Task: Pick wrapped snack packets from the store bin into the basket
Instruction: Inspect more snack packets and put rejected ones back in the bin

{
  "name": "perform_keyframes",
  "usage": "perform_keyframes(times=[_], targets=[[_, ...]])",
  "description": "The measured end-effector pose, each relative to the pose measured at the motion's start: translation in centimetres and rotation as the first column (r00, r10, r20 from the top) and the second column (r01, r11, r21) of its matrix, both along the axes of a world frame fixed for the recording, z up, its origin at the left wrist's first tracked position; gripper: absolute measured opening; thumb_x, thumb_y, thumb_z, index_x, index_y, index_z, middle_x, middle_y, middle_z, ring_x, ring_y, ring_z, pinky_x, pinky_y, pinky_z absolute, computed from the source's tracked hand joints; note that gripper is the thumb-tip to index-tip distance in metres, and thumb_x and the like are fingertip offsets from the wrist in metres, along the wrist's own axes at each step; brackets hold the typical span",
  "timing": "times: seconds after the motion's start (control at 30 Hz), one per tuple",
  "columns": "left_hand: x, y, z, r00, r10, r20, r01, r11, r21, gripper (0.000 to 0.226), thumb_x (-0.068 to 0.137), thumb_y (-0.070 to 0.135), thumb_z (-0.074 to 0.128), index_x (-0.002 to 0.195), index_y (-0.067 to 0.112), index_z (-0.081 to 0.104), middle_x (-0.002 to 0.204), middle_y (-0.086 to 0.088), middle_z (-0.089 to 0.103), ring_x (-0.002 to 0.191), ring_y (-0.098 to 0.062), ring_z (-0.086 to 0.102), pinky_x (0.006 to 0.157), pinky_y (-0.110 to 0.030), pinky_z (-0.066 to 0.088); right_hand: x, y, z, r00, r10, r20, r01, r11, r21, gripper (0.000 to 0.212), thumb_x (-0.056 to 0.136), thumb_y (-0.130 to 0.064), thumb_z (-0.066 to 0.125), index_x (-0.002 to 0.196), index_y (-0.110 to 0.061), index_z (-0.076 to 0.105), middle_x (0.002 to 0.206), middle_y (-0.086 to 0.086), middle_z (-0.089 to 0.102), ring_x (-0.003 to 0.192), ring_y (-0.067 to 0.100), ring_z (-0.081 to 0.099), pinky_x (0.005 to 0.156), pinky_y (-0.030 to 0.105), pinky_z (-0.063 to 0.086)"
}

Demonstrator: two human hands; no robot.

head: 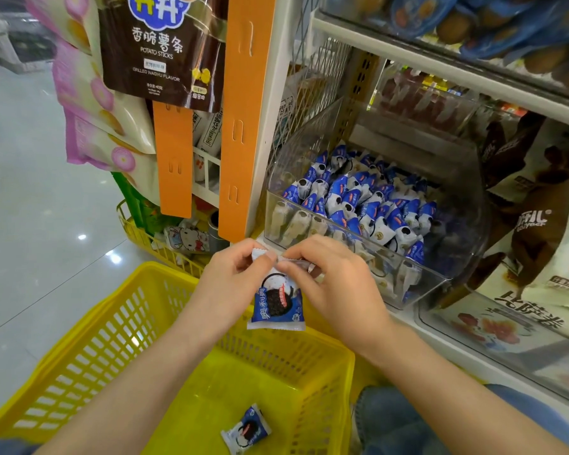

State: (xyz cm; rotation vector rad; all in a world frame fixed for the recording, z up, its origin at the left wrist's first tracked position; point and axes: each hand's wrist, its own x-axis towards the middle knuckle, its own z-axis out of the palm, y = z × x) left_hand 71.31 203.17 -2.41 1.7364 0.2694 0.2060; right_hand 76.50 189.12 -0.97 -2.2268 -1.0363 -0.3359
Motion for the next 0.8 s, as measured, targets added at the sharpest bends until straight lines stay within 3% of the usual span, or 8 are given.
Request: perform_keyframes(times=[0.1,0.2,0.3,0.4,0.5,0.57,0.67,0.8], targets=[[0.1,0.0,-0.4,0.997,0.082,0.005,-0.082,0.996,0.046,0.012,0.088,0.029,0.058,0.087,0.017,0.056,0.082,-0.004,0.064,0.077,-0.017,0.061,0.072,-0.037,0.051,0.1,0.0,0.0,0.997,-0.060,-0.046,0.063,0.995,0.073,0.007,0.088,-0.021,0.062,0.087,-0.015,0.065,0.081,-0.009,0.059,0.075,0.005,0.054,0.065,0.017,0.045],[0.3,0.4,-0.8,0.988,0.139,-0.064,-0.126,0.976,0.177,0.019,0.091,0.030,0.055,0.078,0.016,0.054,0.070,0.000,0.057,0.066,-0.017,0.055,0.065,-0.035,0.047,0.4,0.0,0.1,0.987,-0.119,-0.112,0.136,0.978,0.159,0.006,0.088,-0.021,0.061,0.088,-0.015,0.063,0.081,-0.007,0.059,0.075,0.004,0.054,0.066,0.017,0.045],[0.5,0.5,-0.4,0.972,0.021,-0.234,-0.057,0.988,-0.145,0.046,0.098,0.041,0.034,0.076,0.015,0.065,0.065,-0.001,0.066,0.059,-0.016,0.061,0.058,-0.029,0.050,0.4,0.0,0.2,0.993,-0.046,-0.106,0.064,0.983,0.174,0.005,0.087,-0.019,0.063,0.087,-0.014,0.064,0.084,-0.005,0.061,0.080,0.004,0.055,0.071,0.018,0.047],[0.4,0.7,0.0,0.973,-0.067,-0.221,-0.047,0.881,-0.471,0.049,0.095,0.048,0.034,0.091,0.015,0.069,0.076,-0.002,0.074,0.064,-0.013,0.069,0.054,-0.022,0.052,0.1,0.0,-0.1,0.998,0.062,0.006,-0.062,0.997,0.054,0.008,0.083,-0.017,0.065,0.086,-0.010,0.069,0.093,0.001,0.064,0.092,0.012,0.055,0.080,0.024,0.045],[0.2,0.8,0.0,0.988,-0.014,-0.154,-0.072,0.843,-0.534,0.025,0.094,0.029,0.050,0.092,0.017,0.072,0.085,-0.004,0.074,0.075,-0.012,0.070,0.057,-0.023,0.055,-0.2,0.1,-0.2,0.987,0.117,0.106,-0.112,0.992,-0.055,0.009,0.082,-0.016,0.066,0.086,-0.009,0.070,0.097,0.002,0.064,0.094,0.017,0.056,0.076,0.029,0.047],[0.2,0.7,-0.2,0.991,0.041,-0.128,-0.100,0.863,-0.495,0.026,0.093,0.017,0.052,0.080,0.019,0.075,0.085,-0.002,0.074,0.078,-0.011,0.070,0.060,-0.023,0.056,-0.2,0.1,-0.3,0.985,0.138,0.105,-0.128,0.987,-0.092,0.009,0.082,-0.017,0.066,0.087,-0.010,0.070,0.099,0.001,0.063,0.095,0.018,0.057,0.074,0.032,0.050],[0.1,0.6,-0.1,0.991,0.102,-0.084,-0.127,0.903,-0.411,0.027,0.094,0.011,0.050,0.080,0.022,0.070,0.077,0.006,0.074,0.072,-0.006,0.069,0.056,-0.018,0.054,-0.5,0.4,-0.3,0.991,0.093,-0.098,-0.092,0.996,0.015,0.014,0.088,-0.025,0.060,0.099,-0.017,0.063,0.099,-0.007,0.058,0.093,0.002,0.054,0.078,0.019,0.047],[0.1,0.6,-0.2,0.997,0.077,-0.016,-0.079,0.967,-0.240,0.023,0.096,0.011,0.047,0.091,0.029,0.061,0.073,0.015,0.071,0.071,-0.001,0.066,0.060,-0.017,0.054,-0.2,0.9,-0.3,0.886,-0.087,-0.455,0.181,0.969,0.166,0.024,0.090,-0.026,0.055,0.113,-0.022,0.047,0.096,-0.014,0.056,0.086,-0.006,0.055,0.074,0.010,0.047]])
